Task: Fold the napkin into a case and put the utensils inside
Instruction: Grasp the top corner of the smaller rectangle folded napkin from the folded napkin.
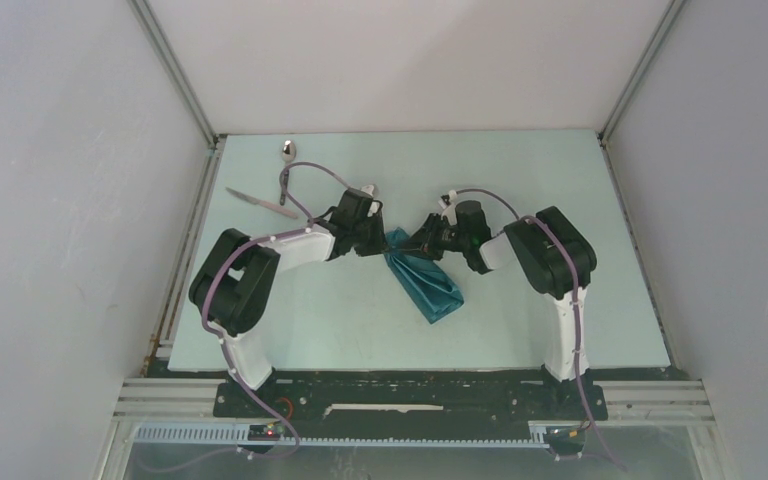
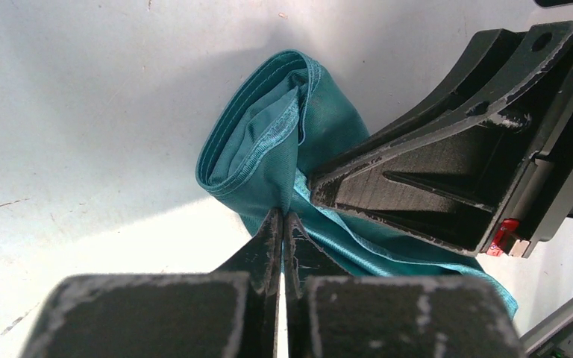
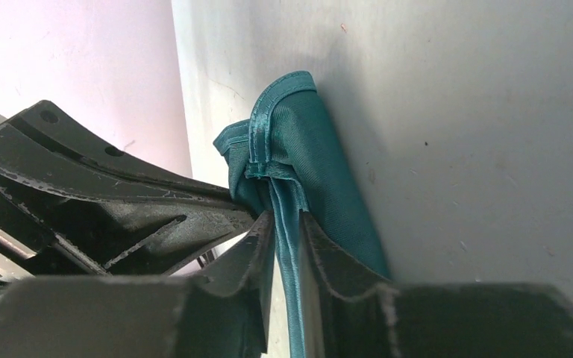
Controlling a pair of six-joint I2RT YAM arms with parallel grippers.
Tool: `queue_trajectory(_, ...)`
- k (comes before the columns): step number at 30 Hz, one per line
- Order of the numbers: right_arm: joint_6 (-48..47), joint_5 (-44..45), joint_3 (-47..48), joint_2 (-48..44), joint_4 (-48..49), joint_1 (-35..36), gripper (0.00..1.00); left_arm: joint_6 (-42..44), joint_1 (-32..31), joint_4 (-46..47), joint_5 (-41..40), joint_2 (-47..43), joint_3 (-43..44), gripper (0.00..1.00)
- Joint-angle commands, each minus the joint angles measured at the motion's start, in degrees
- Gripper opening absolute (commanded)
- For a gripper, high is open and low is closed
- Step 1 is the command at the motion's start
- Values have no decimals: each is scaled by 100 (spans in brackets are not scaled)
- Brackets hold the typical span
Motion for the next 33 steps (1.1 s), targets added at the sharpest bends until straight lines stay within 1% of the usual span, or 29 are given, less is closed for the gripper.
queue_trajectory(1,2,58,122,-41,168,-80,22,-13,27,11,38,-294,46,0)
queue_trajectory(4,18,47,354,172,83,-44,17,-5,22,19,90,-269,69,0)
queue_trajectory(9,90,29,724,449,30,53,16,11,27,14,124,-230,118,0)
queue_trajectory(13,38,109,1114,702,-166,229,19,11,25,-14,122,-194,190,0)
queue_trajectory(16,204,143,1288,904,1,419,21,-3,27,-61,138,-129,278,0)
queue_trajectory(19,146,244,1273,787,-72,496,25,-77,47,-137,134,-61,339,0)
queue_trajectory(21,52,190,1102,571,-129,398,28,-94,62,-259,82,-31,388,0)
queue_trajectory(22,-64,180,1017,416,-323,308,29,-91,75,-319,45,-29,405,0)
queue_trajectory(25,-443,-31,795,-107,-950,136,34,-33,81,-516,-86,-48,438,7)
queue_trajectory(27,-772,-106,709,-504,-1548,69,37,-45,83,-558,-96,-133,391,18)
queue_trajectory(30,-1336,-66,619,-1144,-2554,43,47,-138,80,-542,16,-346,300,34)
queue_trajectory(33,-1987,60,556,-1740,-3527,54,50,-179,75,-661,136,-562,256,45)
